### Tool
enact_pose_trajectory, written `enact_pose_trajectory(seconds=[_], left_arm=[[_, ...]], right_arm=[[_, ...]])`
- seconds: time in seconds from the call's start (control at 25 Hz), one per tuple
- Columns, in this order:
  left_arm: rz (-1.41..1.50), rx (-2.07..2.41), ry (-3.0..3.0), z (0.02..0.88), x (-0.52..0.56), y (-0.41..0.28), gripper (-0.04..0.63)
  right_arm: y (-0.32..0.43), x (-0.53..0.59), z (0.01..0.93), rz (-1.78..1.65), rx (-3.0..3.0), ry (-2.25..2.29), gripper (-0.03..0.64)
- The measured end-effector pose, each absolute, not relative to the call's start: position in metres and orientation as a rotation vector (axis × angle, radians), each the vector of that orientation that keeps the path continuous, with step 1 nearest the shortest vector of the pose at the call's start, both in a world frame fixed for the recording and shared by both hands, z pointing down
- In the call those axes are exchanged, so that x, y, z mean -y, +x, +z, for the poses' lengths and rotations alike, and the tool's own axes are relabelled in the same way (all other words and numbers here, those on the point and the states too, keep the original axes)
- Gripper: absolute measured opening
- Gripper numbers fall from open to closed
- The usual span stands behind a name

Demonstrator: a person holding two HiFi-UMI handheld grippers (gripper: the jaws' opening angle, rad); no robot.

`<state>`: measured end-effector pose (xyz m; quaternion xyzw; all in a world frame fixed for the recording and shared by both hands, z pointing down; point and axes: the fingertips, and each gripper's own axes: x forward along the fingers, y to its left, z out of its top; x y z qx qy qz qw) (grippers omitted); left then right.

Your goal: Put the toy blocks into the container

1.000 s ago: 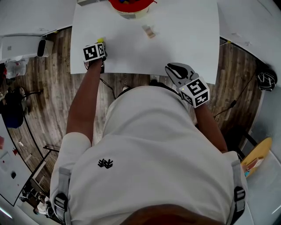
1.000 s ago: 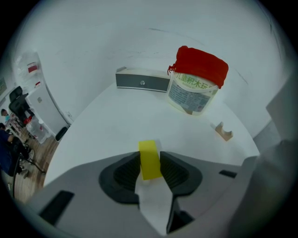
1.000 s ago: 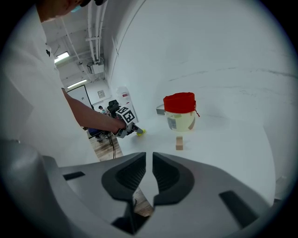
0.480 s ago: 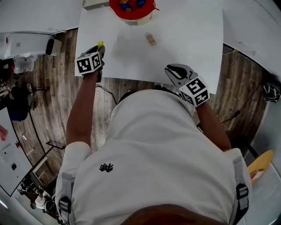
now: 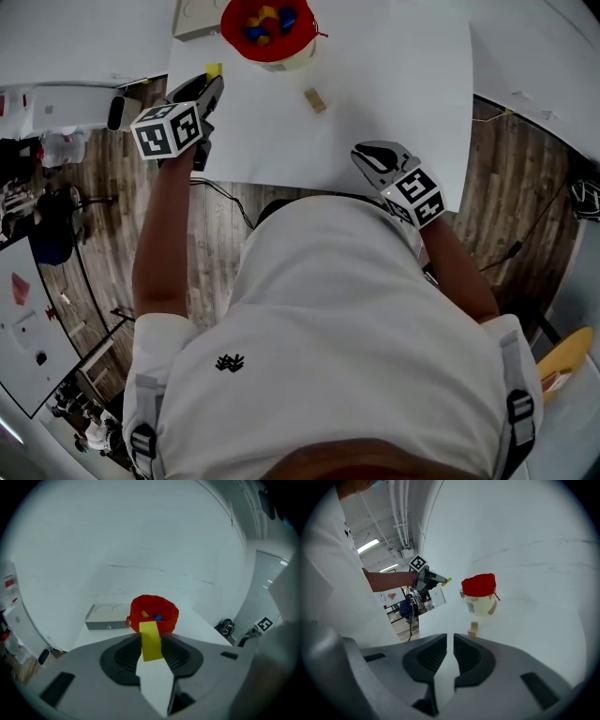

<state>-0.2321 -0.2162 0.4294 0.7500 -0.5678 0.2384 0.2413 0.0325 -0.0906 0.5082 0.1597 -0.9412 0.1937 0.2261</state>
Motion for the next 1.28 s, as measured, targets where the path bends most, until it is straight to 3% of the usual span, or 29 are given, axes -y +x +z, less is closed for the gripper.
enact_pose_trajectory(seconds=[0.28,0.64,1.28], left_arm=[[0.773,1.457,2.208,0.409,0.285,-0.183,0.135],[1.077,1.347,2.262,0.441,0.352,-0.164,0.135],[1.749,0.953,2.167,0.515,0.358,-0.150,0.140]], right_arm=[[0.053,0.102,0.512,0.566,2.595,0.477,0.044],[0.083,0.111,0.515,0.617,2.587,0.559,0.044],[0.096,0.110,0.525,0.705,2.565,0.651,0.043]])
